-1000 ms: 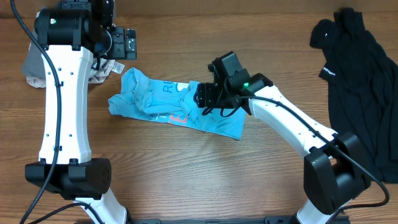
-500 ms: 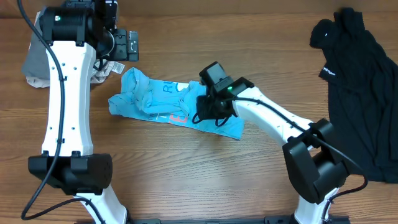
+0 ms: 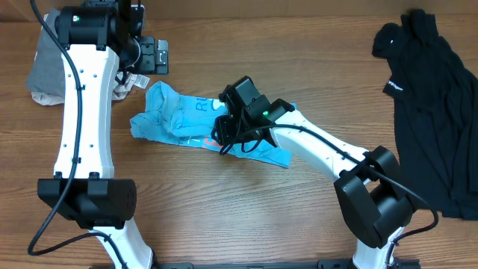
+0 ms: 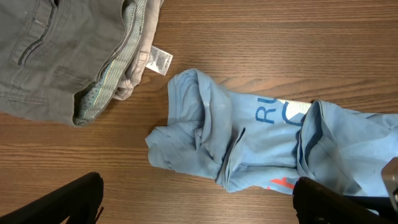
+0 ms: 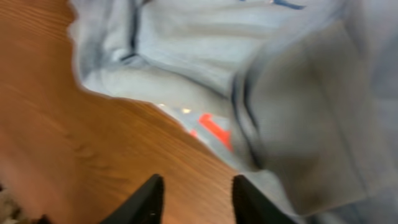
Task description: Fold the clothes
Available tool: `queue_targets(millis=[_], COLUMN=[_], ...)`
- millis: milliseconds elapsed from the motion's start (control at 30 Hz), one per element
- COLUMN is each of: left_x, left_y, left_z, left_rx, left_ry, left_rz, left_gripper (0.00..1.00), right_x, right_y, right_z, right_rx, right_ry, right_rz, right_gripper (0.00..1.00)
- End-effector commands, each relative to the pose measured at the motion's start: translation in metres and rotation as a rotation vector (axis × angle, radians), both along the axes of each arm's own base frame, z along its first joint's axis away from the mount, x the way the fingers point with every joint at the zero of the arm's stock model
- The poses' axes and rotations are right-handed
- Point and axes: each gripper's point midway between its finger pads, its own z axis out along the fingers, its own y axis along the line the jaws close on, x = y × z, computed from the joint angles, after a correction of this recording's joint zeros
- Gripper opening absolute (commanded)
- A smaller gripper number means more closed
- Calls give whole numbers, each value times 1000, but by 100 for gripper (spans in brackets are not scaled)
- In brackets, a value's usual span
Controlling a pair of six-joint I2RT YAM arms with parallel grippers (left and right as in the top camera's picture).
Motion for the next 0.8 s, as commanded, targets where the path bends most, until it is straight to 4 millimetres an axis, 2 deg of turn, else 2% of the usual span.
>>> queue_targets(millis=[0, 67, 133, 233, 300, 433, 533, 667, 767], left_x=[3, 3, 2, -2, -8, -16, -17, -19, -24], left_y=[-2, -2, 0, 1, -1, -12, -16, -9, 0], left_z=[1, 1, 0, -1, -4, -11, -22, -50, -79], left_rx=[-6, -6, -7, -7, -19, -78, -101, -102, -126], left_ry=[-7, -7, -2, 14, 39, 85, 108, 161, 213], left_rz=[-14, -14, -10, -8, -6, -36, -47, -31, -15], left_gripper=[100, 100, 100, 100, 100, 100, 100, 100, 100], right_x=[1, 3, 10, 24, 34, 49, 46, 43, 42], right_y=[20, 19, 9, -20, -51, -121, -153, -176, -180], right_z=[41, 54, 69, 82, 86, 79, 70, 63, 62], right_rx=[113, 128, 128, 87, 39, -66, -123, -177, -194], right_ry=[-46, -72, -103, -123, -119, -66, -21, 14, 14], right_rz=[78, 77, 47, -33, -108, -249, -258, -292, -287], right_gripper=[45, 46, 47, 55, 60, 67, 69, 70, 71])
